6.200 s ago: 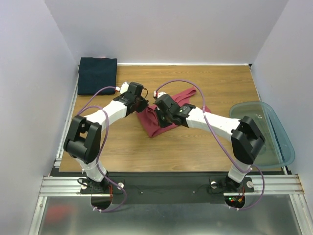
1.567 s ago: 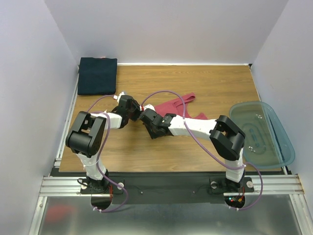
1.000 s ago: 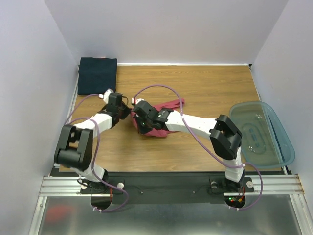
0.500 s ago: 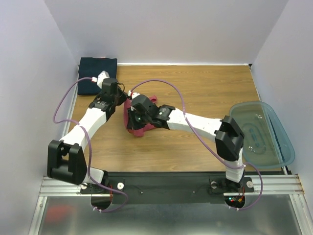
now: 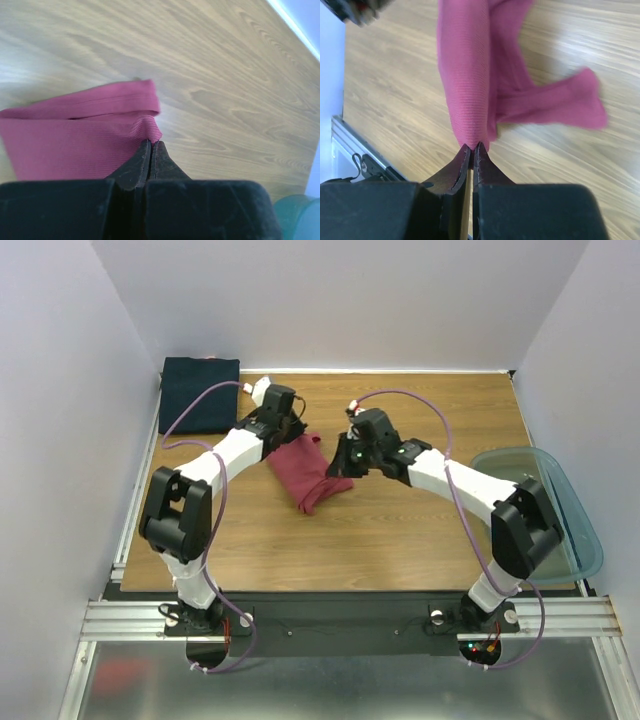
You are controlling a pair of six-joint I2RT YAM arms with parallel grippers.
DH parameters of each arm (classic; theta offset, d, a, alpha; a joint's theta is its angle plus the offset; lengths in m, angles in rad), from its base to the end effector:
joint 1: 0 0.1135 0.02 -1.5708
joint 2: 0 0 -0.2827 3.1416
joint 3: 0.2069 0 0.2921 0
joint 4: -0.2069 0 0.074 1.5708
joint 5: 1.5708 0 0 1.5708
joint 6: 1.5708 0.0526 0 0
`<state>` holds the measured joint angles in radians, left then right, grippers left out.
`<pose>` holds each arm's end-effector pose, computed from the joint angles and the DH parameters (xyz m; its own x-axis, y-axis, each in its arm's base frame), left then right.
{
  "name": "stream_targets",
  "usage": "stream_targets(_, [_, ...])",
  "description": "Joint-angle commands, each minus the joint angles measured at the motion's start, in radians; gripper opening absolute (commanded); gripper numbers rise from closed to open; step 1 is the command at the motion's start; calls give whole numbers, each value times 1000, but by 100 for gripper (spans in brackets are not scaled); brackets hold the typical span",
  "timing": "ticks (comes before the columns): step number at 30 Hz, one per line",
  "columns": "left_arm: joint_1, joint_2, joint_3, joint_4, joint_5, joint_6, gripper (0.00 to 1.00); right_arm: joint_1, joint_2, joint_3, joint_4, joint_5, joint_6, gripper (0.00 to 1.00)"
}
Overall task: Fold and stack the tank tops
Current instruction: Fold the tank top
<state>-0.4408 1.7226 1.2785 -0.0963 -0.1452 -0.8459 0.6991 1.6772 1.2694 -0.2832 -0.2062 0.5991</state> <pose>0.4145 -0.1871 0.2595 -0.5406 -0.5640 -0.6243 -0.1428 0.7928 -0.5925 0.3245 0.2869 0.2563 -0.8262 0.0265 -0.5628 -0.3448 0.7662 0.5423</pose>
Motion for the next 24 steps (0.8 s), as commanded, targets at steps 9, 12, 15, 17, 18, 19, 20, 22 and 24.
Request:
stream_targets(9, [-78,290,283,85,27,-39,0,-219,-77,-191,94,-51,-36,1])
stream_targets(12, [-78,328,289,215,61,-18,13,-271,-31,-197,116,-45,-45,3])
stream_targets(15, [-78,331,272,295,88,2,35,-326,5,-191,122,-21,-47,10])
stream_targets(17, [-75,324,274,349,120,27,42,-354,36,-180,125,-1,-47,27])
stream_targets(18, [-73,318,271,365,125,33,45,-355,42,-174,122,22,-47,36])
stream_targets(19, [-72,307,263,372,127,42,50,-358,45,-174,122,36,-50,45])
stream_targets(20, [-72,275,254,380,122,54,63,-359,41,-176,122,50,-48,60])
stream_targets(22, [-67,235,216,397,118,65,64,-358,26,-188,119,99,-48,69])
stream_targets(24, [-50,168,181,392,111,59,65,-357,-13,-196,107,152,-55,78])
